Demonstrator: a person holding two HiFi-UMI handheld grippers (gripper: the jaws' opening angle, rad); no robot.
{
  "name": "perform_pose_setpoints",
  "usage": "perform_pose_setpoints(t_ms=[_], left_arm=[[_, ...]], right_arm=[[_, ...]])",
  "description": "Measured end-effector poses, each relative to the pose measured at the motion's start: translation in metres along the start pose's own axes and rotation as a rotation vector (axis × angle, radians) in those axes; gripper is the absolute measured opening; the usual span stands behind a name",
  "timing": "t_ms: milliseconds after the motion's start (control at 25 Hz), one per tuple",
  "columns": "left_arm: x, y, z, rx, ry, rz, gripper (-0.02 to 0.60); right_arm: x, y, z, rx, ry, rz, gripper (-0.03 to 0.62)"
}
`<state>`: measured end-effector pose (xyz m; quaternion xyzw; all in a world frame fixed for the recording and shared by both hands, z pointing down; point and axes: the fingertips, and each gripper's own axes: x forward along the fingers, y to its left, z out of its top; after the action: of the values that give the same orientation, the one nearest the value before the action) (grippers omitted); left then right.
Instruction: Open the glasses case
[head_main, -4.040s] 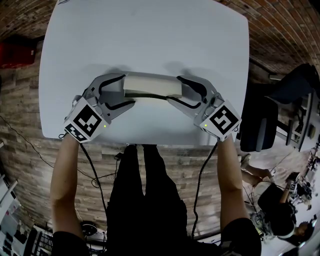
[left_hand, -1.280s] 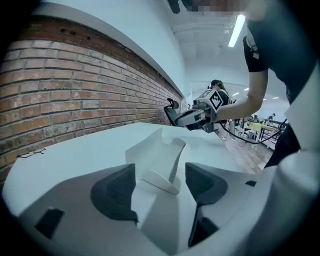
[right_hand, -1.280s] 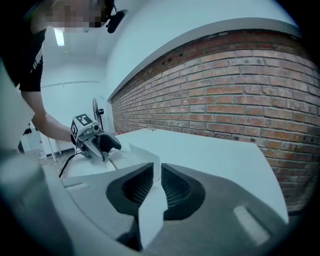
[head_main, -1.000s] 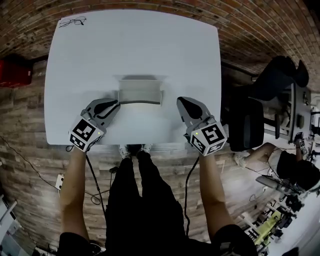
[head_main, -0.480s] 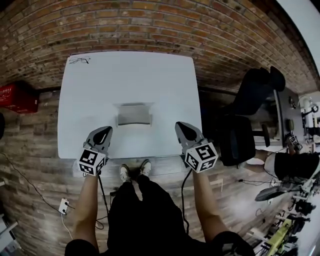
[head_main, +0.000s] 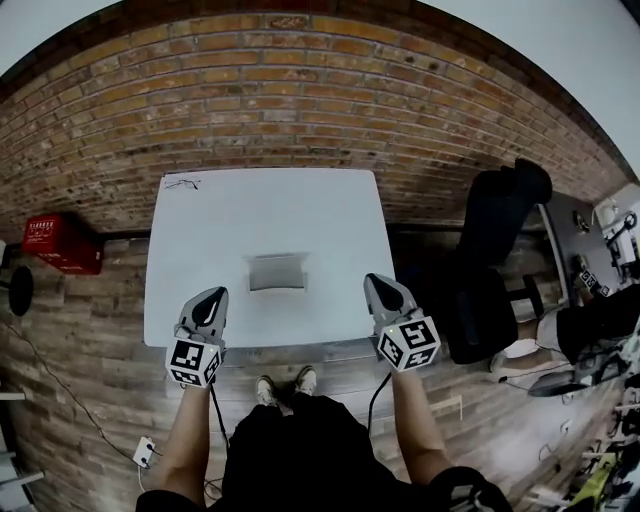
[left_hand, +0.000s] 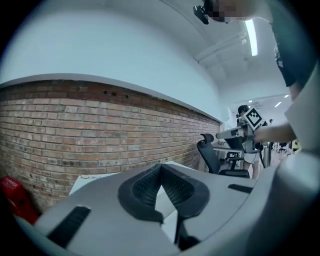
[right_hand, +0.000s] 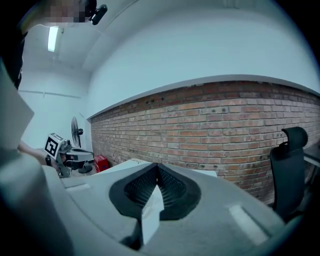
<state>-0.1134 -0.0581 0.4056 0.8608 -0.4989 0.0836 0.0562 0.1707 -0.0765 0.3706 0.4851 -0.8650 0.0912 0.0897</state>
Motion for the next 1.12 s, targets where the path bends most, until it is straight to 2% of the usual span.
perform_pose_setpoints(t_ms=[200,480,600,920,1040,1120], left_arm=[[-0.018,-0.006,0.046,0.03,-0.09,0.04,0.006],[-0.052,-0.007,0.101,0.059,-0.205,0.096,0.006],[-0.062,-0.002,0.111,0.053,-0.244,0.13,0.006],[-0.088,-0.005,0.136,0.062,-0.293,0.164,0.006],[-0.098,-0.003,0.132,0.09,-0.292,0.2,0.006],[-0.102,-0.001,0.13,0.075,-0.299,0.218,0.006]], right_arm=[[-0.014,0.006,0.033,-0.036,-0.076,0.009,0.005],[-0.034,0.012,0.056,-0.076,-0.149,-0.004,0.005],[-0.044,0.01,0.062,-0.085,-0.172,-0.018,0.005],[-0.074,0.009,0.078,-0.09,-0.239,-0.053,0.005],[-0.079,0.014,0.07,-0.097,-0.219,-0.053,0.005],[-0.082,0.015,0.062,-0.09,-0.204,-0.062,0.005]])
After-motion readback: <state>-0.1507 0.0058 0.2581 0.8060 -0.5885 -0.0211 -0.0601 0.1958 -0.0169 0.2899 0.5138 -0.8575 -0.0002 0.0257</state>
